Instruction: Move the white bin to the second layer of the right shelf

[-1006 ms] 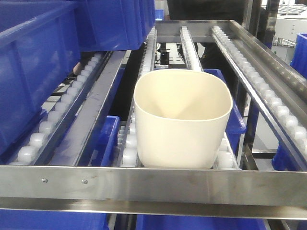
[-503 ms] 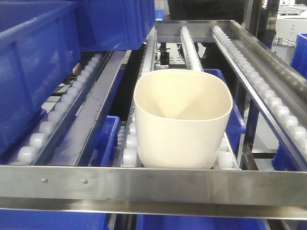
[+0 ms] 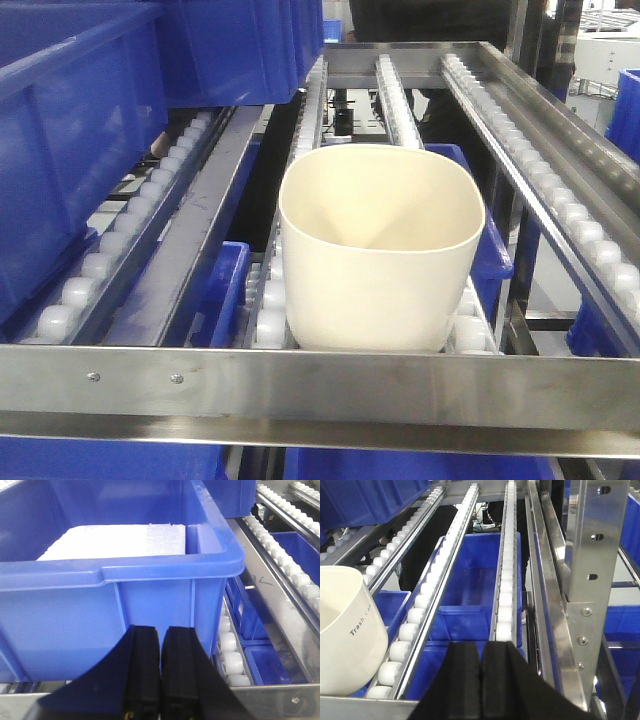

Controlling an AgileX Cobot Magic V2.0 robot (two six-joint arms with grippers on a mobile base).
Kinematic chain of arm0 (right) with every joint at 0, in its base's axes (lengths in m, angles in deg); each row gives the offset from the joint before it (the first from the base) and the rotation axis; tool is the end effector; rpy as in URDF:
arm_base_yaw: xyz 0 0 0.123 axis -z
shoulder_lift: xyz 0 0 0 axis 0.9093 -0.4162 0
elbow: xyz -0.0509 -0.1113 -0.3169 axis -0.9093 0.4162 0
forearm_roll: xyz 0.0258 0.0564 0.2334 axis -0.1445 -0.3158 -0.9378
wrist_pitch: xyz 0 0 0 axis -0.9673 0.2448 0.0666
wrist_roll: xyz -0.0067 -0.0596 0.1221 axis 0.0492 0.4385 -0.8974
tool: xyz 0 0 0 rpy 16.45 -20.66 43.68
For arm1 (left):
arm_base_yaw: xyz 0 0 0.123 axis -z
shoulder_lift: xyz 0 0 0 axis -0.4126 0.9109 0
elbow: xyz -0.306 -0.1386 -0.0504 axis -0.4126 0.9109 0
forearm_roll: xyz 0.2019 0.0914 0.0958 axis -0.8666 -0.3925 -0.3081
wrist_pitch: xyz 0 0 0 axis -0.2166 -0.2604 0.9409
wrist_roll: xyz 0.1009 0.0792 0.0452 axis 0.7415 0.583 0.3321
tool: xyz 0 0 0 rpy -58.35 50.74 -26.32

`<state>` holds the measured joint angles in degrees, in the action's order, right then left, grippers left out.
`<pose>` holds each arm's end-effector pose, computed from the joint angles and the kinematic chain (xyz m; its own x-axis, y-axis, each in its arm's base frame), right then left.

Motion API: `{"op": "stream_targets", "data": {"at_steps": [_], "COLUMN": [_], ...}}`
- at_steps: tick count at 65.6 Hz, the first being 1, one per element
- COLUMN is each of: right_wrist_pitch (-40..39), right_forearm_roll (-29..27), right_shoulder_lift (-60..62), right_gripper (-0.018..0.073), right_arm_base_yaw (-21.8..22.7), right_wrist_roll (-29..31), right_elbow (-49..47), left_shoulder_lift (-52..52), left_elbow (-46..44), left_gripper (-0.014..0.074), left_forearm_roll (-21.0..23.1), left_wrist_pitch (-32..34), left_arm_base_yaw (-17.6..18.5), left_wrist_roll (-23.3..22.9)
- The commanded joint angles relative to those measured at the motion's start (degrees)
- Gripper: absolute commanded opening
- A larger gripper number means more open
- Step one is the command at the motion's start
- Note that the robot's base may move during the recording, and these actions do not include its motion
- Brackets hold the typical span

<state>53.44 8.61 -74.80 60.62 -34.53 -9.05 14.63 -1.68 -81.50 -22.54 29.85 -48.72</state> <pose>0.0359 0.0038 0.1887 -0.0755 0.1462 -0.9864 -0.0785 0.9853 0.1520 0.0351 -0.0035 0.1923 -0.0722 0.0488 -0.9962 0.0988 0.9942 0.0415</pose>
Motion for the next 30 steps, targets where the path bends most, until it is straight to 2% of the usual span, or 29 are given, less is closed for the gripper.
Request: {"op": "stream_targets", "data": {"at_steps": [1, 30], "right_wrist_pitch": [-5.13, -5.13], "right_forearm_roll": [0.62, 0.62], "right_shoulder_lift": [1.15, 1.15], "right_gripper": [0.0056, 0.0056], "right_arm_base_yaw": [0.36, 0.36], "right_wrist_roll": [0.21, 0.21], "right_elbow": [-0.89, -0.89], "left_shoulder_lift": [-0.81, -0.81], "left_elbow": [2.11, 2.11], "left_gripper": [0.0085, 0.0085], "left_forearm_roll": [0.0, 0.0], "left_wrist_pitch": [4.95, 4.95], "left_arm_base_yaw": [0.34, 0.34], "left_wrist_roll": [-0.18, -0.18]}}
